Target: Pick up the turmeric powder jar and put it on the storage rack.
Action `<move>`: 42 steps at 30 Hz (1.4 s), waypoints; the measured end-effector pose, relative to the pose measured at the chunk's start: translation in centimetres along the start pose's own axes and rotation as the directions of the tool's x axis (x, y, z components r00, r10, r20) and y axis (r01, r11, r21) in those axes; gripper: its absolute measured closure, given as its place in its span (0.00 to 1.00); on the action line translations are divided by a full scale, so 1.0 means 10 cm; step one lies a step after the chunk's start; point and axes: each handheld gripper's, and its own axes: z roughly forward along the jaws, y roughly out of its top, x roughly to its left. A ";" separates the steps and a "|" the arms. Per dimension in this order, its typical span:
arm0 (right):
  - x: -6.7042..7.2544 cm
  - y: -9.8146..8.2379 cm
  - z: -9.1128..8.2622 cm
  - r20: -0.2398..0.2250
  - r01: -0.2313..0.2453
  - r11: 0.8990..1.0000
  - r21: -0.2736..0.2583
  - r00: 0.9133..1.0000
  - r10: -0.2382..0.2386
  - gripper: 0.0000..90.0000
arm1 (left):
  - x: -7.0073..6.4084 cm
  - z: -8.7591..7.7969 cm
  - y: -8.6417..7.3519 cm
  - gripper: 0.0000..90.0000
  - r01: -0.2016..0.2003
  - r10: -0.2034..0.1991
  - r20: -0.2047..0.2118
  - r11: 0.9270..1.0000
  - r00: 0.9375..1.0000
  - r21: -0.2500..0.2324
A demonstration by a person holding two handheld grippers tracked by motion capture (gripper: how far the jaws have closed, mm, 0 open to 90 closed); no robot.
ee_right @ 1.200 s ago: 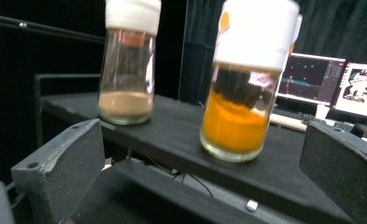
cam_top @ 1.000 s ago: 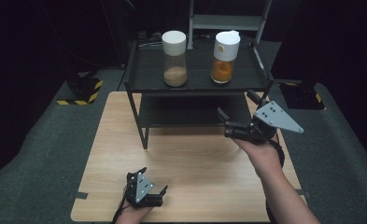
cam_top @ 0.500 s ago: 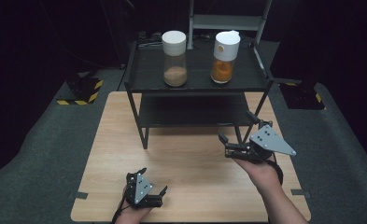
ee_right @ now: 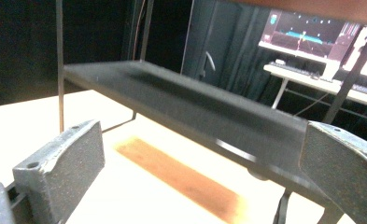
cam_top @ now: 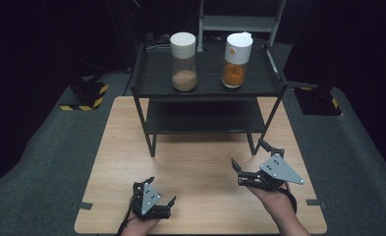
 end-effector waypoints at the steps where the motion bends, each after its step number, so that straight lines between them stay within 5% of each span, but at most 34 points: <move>1: 0.01 -0.04 -0.01 0.001 0.003 1.000 0.008 1.000 -0.003 0.00 | 0.00 0.00 0.00 0.01 -0.001 0.001 0.000 1.000 1.000 0.000; 18: 0.08 -0.50 -0.07 0.002 -0.004 0.992 0.124 1.000 0.003 0.00 | 0.00 0.00 -0.01 0.01 -0.008 0.008 0.000 1.000 1.000 -0.004; 42: 0.04 -0.94 -0.20 0.036 0.025 0.960 0.277 0.999 -0.036 0.00 | -0.05 0.00 0.01 0.01 -0.036 0.036 -0.009 0.999 0.999 0.006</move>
